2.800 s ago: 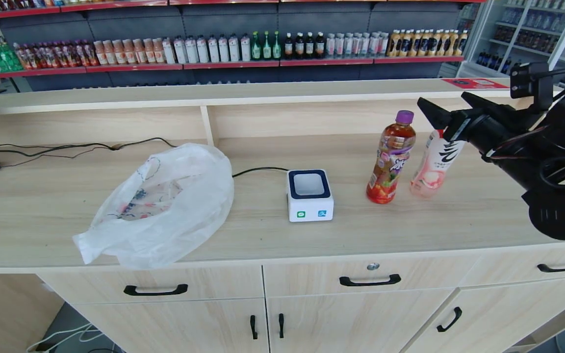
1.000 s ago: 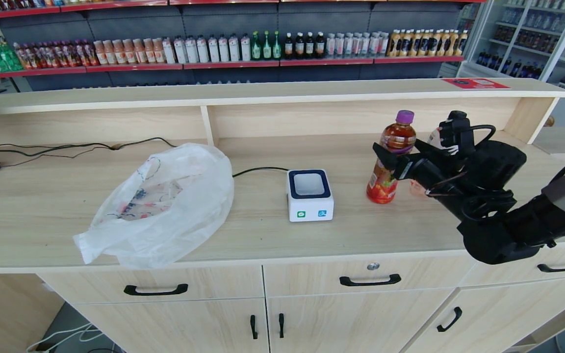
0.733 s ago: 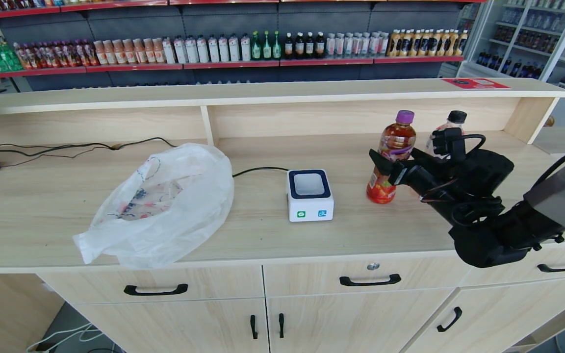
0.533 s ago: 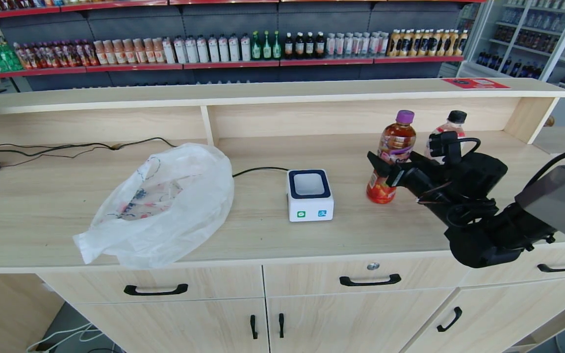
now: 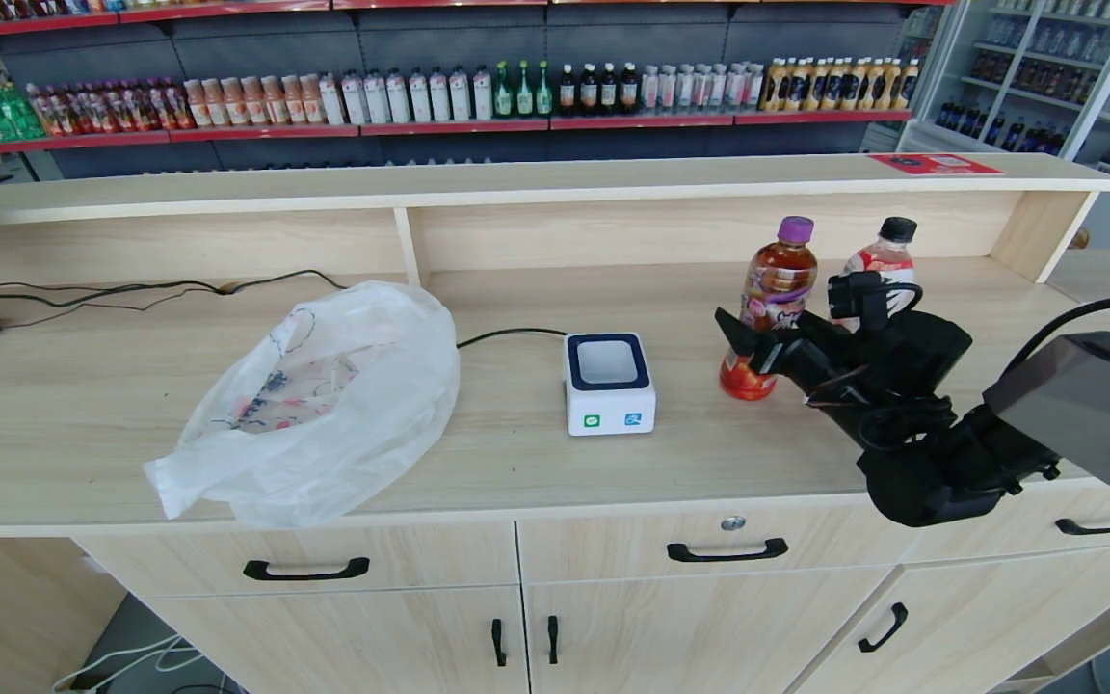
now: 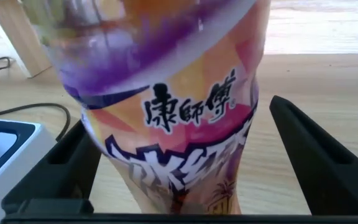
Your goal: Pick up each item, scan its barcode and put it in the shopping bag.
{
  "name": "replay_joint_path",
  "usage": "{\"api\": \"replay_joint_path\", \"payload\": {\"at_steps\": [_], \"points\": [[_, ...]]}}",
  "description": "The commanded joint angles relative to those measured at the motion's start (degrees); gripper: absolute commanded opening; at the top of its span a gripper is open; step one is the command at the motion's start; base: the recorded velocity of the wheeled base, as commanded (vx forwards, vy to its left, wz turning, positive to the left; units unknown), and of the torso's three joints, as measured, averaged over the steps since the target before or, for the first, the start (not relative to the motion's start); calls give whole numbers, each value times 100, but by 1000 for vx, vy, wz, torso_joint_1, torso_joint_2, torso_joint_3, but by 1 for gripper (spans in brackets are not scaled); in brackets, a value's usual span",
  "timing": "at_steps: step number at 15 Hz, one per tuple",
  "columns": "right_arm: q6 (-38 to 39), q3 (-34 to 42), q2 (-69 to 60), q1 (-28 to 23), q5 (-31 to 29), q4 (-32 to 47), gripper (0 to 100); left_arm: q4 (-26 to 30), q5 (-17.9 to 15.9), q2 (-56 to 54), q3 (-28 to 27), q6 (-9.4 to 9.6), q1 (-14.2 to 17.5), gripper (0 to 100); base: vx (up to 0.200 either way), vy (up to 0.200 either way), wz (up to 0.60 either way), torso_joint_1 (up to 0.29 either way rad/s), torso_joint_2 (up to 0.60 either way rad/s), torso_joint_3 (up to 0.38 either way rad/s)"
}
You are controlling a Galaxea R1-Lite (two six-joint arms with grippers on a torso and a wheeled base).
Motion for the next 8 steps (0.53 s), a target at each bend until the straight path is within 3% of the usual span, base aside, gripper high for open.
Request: {"api": "replay_joint_path", "payload": {"at_steps": [1,2,3,8], "points": [[0,-8,45,-4,-5,-4,100,-2,2,0,0,-4,-2,100,0,0,0,0,0,0],[-18,-60,71,-22,-5,-13,100,-2,2,0,0,-4,6,100,0,0,0,0,0,0],[-27,-157,89,-31,-14,-13,0,-2,2,0,0,-4,6,100,0,0,0,0,0,0],[-18,-245,89,-39,4,-57,0,-10,2,0,0,-13,-2,100,0,0,0,0,0,0]]}}
